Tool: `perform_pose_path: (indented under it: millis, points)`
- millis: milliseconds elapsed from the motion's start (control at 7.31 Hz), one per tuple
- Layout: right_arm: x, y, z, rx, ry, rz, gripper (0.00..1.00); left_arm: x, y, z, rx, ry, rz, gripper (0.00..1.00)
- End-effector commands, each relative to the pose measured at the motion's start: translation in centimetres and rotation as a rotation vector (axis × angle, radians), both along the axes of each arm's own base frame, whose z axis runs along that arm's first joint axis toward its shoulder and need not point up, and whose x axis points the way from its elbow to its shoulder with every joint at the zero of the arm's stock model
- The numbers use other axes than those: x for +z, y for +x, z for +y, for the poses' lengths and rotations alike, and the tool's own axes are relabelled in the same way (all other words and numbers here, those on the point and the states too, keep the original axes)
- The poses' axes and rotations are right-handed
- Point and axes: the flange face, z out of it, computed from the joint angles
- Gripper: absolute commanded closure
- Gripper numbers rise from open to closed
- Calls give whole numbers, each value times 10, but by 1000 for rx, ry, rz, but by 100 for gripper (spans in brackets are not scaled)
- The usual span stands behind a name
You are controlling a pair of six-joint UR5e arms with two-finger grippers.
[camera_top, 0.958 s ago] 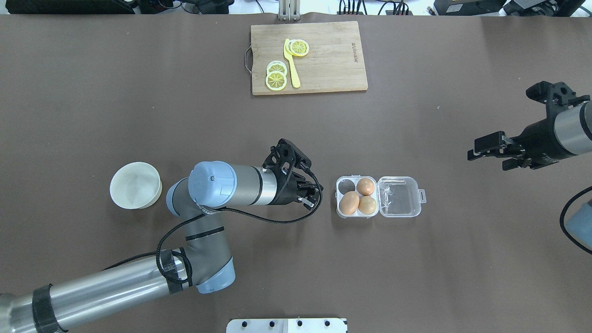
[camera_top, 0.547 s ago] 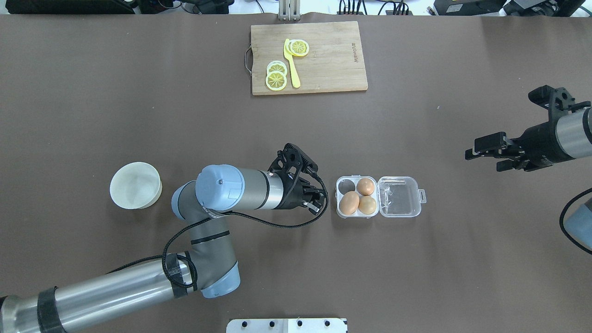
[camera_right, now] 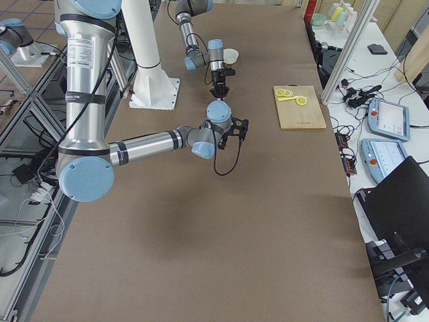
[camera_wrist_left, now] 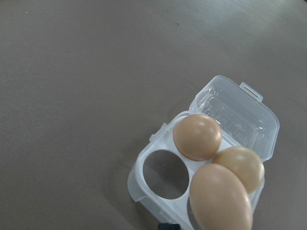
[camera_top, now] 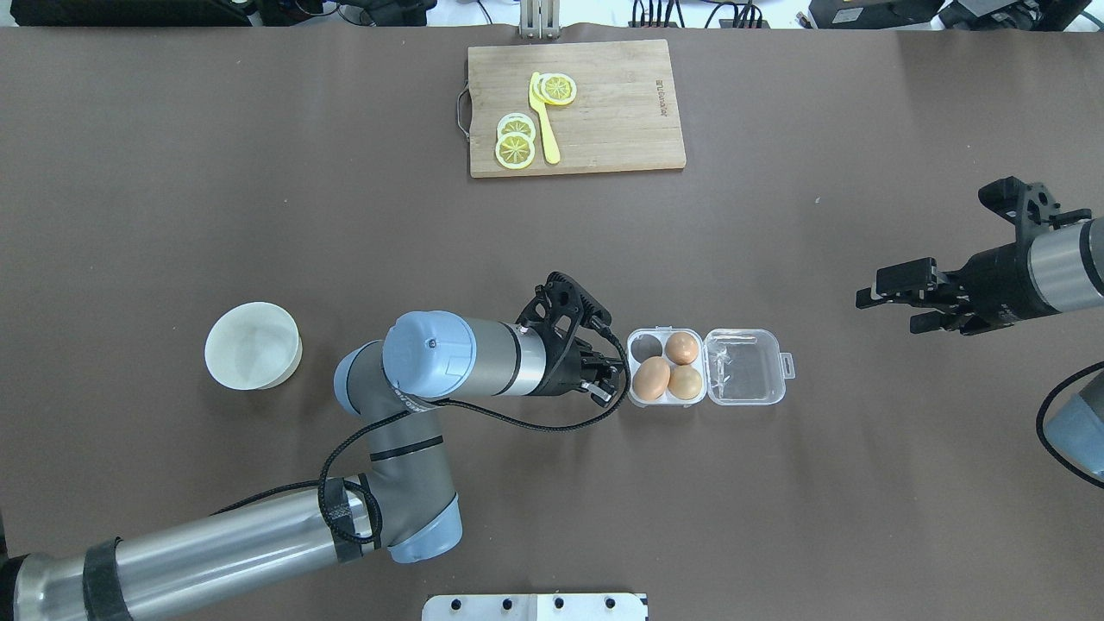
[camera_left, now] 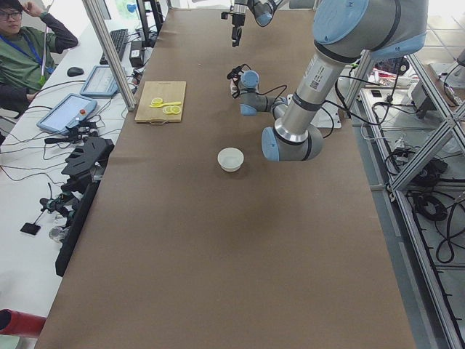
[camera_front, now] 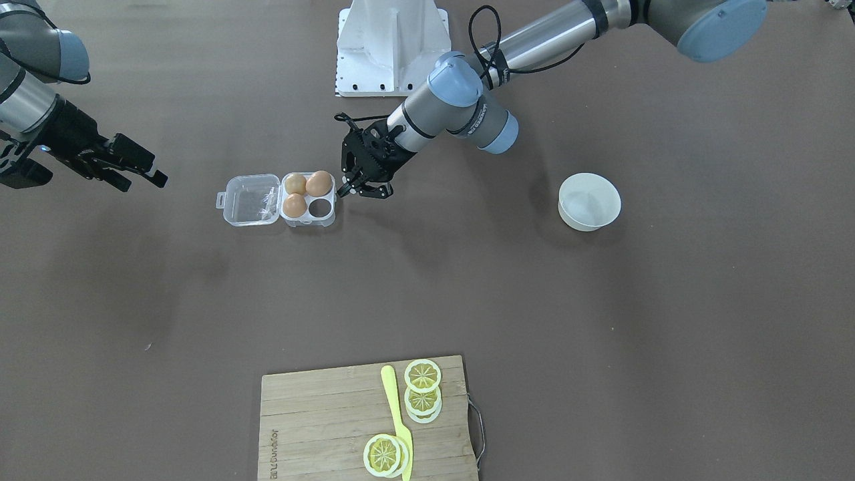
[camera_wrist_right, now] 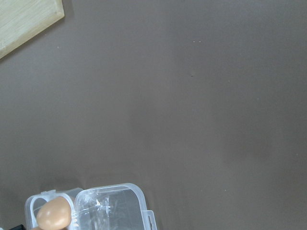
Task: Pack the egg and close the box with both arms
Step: 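Reach the right gripper toward the open clear lid of the egg box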
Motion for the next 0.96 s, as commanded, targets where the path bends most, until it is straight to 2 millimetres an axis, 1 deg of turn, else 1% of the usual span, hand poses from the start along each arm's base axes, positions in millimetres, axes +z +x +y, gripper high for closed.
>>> perform_pose_path:
  millis: [0,274,411,547,684,821]
  points:
    - [7,-10,3,2,1,-19,1,1,1,1,-1,-2,-7,100]
    - [6,-26,10,28,21,-24,6,3,1,1,-1,-3,-10,100]
    - [10,-38,15,44,37,-29,11,3,1,0,-2,-4,-10,100]
    - [20,-45,18,45,50,-59,17,3,1,0,-2,-4,-10,100]
    - [37,-49,22,57,69,-103,21,4,1,0,-2,-5,-11,100]
    - [44,-56,27,62,60,-142,25,4,1,0,-2,-5,-11,100]
